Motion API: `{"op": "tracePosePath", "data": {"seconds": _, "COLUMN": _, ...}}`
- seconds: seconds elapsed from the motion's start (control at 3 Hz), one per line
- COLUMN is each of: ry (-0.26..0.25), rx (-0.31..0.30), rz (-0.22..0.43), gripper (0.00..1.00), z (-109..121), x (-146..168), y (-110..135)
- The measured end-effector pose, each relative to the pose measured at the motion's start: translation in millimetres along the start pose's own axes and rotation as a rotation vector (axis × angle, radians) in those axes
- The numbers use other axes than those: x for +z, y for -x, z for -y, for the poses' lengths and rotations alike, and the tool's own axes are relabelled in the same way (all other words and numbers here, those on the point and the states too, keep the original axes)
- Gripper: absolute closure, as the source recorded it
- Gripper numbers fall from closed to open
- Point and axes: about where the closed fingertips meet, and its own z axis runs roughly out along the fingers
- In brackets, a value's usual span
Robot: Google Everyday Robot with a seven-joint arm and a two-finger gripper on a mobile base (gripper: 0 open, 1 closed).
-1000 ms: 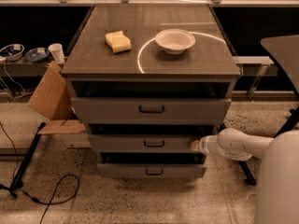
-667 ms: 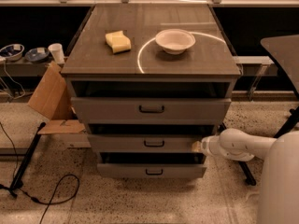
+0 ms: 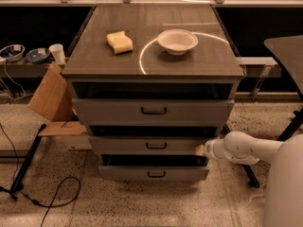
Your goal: Close middle drawer
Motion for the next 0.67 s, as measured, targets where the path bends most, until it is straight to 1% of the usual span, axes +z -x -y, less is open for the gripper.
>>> {"op": "tracePosePath", "data": {"seconds": 0.33, "ry": 0.0, "rx": 0.0, "rz": 0.0, "gripper": 0.58, "z": 0.0, "x": 0.0, "y": 0.0}}
{"op": "tracePosePath", "data": {"seconds": 0.67, "ry": 0.0, "rx": 0.0, "rz": 0.0, "gripper": 0.27, "z": 0.0, "x": 0.0, "y": 0.0}}
